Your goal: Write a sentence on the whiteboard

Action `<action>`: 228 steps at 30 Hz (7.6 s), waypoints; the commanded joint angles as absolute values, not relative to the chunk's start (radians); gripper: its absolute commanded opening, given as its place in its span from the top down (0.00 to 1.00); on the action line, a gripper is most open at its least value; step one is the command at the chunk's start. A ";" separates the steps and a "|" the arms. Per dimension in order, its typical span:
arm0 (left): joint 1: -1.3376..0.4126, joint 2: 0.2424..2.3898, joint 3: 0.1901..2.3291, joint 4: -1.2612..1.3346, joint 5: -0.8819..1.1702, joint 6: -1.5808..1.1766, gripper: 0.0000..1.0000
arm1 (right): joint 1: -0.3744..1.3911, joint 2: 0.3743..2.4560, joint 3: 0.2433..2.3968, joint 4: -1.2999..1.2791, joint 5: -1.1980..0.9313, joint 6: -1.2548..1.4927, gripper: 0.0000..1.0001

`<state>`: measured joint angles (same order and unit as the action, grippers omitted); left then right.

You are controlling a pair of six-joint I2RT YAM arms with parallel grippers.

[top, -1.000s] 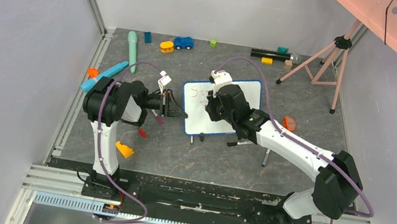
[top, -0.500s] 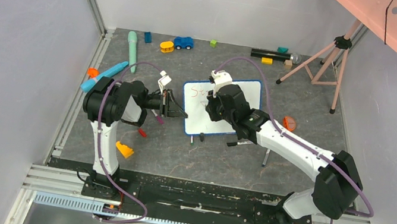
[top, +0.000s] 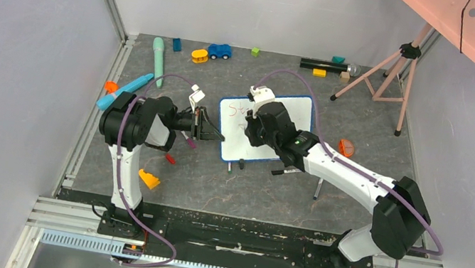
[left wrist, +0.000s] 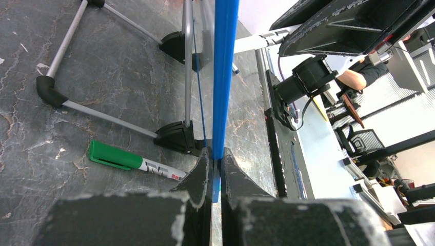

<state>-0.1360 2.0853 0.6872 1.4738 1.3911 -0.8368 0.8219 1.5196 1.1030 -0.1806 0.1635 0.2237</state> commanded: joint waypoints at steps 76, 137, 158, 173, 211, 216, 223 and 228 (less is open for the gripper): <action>-0.142 2.084 0.704 1.557 1.421 -0.862 0.98 | 0.824 1.526 1.158 -0.152 0.240 0.188 1.00; -0.144 2.075 0.691 1.557 1.421 -0.854 0.98 | 0.822 1.384 1.061 -0.130 0.230 0.175 1.00; -0.147 2.070 0.687 1.557 1.422 -0.850 0.98 | 0.809 1.481 1.138 -0.184 0.291 0.165 1.00; -0.146 2.074 0.690 1.557 1.421 -0.851 0.98 | 0.801 1.477 1.083 -0.187 0.271 0.175 1.00; -0.148 2.071 0.689 1.557 1.423 -0.851 0.98 | 0.768 1.462 1.064 -0.187 0.266 0.169 1.00; -0.147 2.071 0.691 1.557 1.423 -0.851 0.98 | 0.758 1.452 1.052 -0.193 0.268 0.170 1.00; -0.147 2.071 0.692 1.557 1.423 -0.851 0.98 | 0.756 1.437 1.020 -0.193 0.268 0.179 1.00; -0.147 2.070 0.690 1.557 1.422 -0.852 0.98 | 0.753 1.435 1.017 -0.193 0.272 0.184 1.00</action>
